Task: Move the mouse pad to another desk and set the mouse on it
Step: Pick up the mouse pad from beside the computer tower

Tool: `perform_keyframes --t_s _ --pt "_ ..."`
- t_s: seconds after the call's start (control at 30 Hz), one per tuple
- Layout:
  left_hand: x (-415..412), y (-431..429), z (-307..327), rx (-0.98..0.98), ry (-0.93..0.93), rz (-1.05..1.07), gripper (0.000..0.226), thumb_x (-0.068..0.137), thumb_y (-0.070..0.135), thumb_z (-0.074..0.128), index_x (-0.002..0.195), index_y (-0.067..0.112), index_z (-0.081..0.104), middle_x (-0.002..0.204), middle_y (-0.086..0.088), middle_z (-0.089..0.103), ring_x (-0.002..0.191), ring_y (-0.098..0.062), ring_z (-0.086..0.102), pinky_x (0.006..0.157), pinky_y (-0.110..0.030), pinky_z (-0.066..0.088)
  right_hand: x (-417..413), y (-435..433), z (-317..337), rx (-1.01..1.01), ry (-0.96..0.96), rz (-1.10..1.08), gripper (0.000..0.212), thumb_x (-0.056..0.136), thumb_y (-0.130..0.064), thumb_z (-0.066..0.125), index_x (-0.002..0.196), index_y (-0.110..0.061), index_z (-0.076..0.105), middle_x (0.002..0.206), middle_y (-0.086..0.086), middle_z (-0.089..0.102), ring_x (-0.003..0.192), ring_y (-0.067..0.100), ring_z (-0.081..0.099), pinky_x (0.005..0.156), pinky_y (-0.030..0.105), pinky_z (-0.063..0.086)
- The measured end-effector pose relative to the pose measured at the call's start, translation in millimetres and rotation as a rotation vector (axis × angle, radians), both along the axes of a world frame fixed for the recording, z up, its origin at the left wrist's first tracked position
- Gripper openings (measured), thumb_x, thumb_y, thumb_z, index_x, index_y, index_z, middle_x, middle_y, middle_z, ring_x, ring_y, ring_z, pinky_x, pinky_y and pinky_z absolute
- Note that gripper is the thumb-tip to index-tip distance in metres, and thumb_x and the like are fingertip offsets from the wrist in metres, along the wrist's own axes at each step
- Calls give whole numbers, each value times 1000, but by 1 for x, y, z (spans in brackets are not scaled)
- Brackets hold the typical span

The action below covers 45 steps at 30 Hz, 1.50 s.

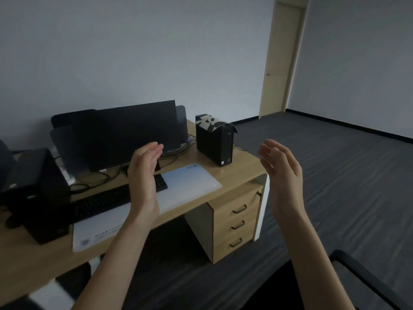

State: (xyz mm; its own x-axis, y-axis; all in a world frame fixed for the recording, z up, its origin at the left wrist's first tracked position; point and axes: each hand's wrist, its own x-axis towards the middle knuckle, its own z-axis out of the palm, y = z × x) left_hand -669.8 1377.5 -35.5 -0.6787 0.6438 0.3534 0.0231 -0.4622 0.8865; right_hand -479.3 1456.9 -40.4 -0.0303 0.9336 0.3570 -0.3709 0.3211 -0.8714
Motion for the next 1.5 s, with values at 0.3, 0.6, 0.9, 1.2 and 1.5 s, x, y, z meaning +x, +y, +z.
perform_keyframes --t_s 0.3,0.6,0.9,1.2,1.5 --pt "-84 197 -5 -56 -22 -62 25 90 16 35 98 27 56 110 3 62 107 -4 57 87 -15 45 -83 186 5 -19 13 -27 26 91 -13 41 94 -26 63 100 -4 65 104 12 59 94 27 44" --pt "-132 366 -31 -96 -46 -85 28 90 15 34 93 31 58 103 9 63 96 6 60 74 -4 45 -126 340 -5 -34 -20 -72 25 91 -14 42 94 -26 63 100 -4 65 105 13 59 93 27 45" --pt "-163 543 -50 -137 -183 -50 24 88 15 41 105 16 59 100 8 63 100 0 58 80 -12 46 -160 517 -9 -64 -99 -69 24 90 -13 43 93 -25 63 98 -4 65 102 12 60 93 26 46" --pt "-184 651 -78 -254 -269 79 21 89 14 44 104 19 58 101 7 61 101 -1 56 69 -6 47 -190 655 -33 -175 -199 61 23 90 -15 43 99 -22 64 103 1 65 103 14 59 91 25 45" --pt "-193 710 -125 -410 -358 450 16 87 17 49 89 31 57 107 5 57 103 -9 51 73 -14 35 -219 779 -78 -317 -332 407 23 90 -13 43 91 -24 63 97 -2 65 99 9 59 85 19 45"
